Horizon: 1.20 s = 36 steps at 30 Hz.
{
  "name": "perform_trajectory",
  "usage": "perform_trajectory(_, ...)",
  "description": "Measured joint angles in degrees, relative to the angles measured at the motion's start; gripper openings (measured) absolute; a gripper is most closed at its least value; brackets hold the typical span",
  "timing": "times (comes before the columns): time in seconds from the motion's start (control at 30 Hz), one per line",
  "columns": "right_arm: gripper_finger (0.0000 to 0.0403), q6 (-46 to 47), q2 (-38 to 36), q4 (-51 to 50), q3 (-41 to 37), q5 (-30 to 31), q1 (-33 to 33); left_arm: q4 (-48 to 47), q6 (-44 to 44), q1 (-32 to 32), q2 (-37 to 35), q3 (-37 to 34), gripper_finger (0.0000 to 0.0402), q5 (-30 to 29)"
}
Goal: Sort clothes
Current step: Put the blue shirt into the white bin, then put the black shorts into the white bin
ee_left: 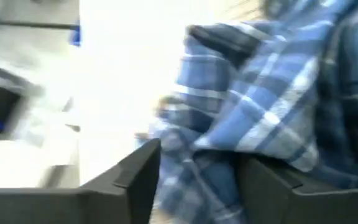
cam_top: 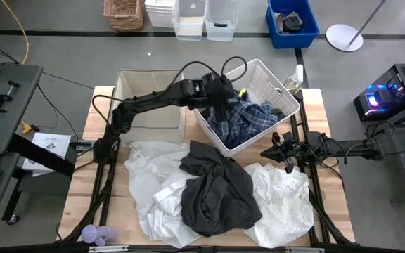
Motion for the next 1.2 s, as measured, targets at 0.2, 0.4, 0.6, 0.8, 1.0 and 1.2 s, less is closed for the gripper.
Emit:
perform_trajectory(0.2,0.0000,0.02,-0.01,0.00,0.01,0.00,0.00,-0.59,-0.74,-1.31,-4.23,0.02,0.0248,-4.38)
perform_trajectory(0.4,0.0000,0.00,0.01,0.00,-0.01,0.00,0.00,-1.01,-6.27,-5.96,-8.45,0.02,0.0257,6.98)
perform_trajectory(0.6,0.0000,0.02,0.01,0.00,0.01,0.00,0.00,-1.55,-8.29,-15.65,-11.00,0.04,0.0257,16.04)
perform_trajectory(0.8,0.0000,0.01,0.01,0.00,0.01,0.00,0.00,-1.39,-4.72,-31.63,-9.74,-0.18,0.0257,17.03)
perform_trajectory(1.0,0.0000,0.00,0.01,0.00,-0.01,0.00,0.00,2.72,-6.17,-42.06,-8.50,-13.18,0.0257,16.80)
perform_trajectory(1.2,0.0000,0.01,0.01,0.00,-0.01,0.00,-0.01,11.84,-17.67,-41.53,-8.26,-29.52,0.0257,15.45)
